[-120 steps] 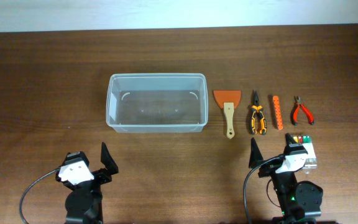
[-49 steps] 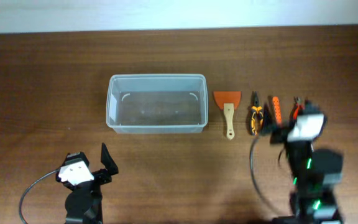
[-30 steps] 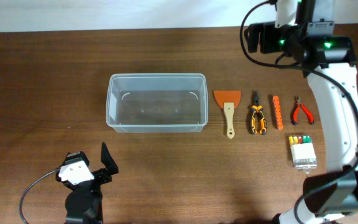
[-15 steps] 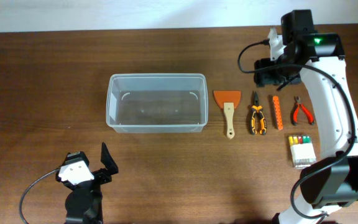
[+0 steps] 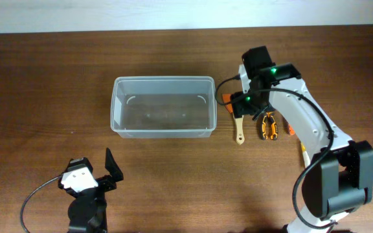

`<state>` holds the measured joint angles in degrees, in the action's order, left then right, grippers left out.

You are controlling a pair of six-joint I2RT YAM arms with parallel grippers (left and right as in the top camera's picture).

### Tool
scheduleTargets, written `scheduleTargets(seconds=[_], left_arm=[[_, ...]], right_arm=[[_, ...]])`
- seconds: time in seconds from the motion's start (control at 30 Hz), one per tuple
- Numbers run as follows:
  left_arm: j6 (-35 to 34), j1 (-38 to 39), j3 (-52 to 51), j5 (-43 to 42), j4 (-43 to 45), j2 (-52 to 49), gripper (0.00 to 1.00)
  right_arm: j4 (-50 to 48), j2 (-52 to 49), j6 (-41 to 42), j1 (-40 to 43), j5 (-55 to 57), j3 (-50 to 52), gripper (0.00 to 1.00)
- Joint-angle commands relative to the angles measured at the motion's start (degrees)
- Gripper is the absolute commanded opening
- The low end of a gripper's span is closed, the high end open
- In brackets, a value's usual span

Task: Pack container
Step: 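Move the right gripper over the orange scraper and grasp its wooden handle, then lift the scraper and lower it into the clear container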

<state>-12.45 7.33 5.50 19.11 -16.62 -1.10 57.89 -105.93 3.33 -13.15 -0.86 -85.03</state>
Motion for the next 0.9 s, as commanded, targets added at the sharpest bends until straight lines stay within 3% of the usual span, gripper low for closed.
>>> scheduleTargets(seconds=[0.0,0.5,0.87], left_arm=[[0.5,0.2,-0.2,0.2,-0.1,0.4,0.99],[0.5,0.2,-0.2,0.2,-0.1,0.4,0.99],[0.5,0.2,-0.2,0.2,-0.1,0.4,0.99]], right_arm=[[-2.4,-0.3,1.9,0.2,1.2,3.7,0.67],[-18.0,-0.5,2.2,0.0,-0.4,16.1,0.68],[-20.2,-6.9,3.2,0.0,-1.5,16.6,0.64]])
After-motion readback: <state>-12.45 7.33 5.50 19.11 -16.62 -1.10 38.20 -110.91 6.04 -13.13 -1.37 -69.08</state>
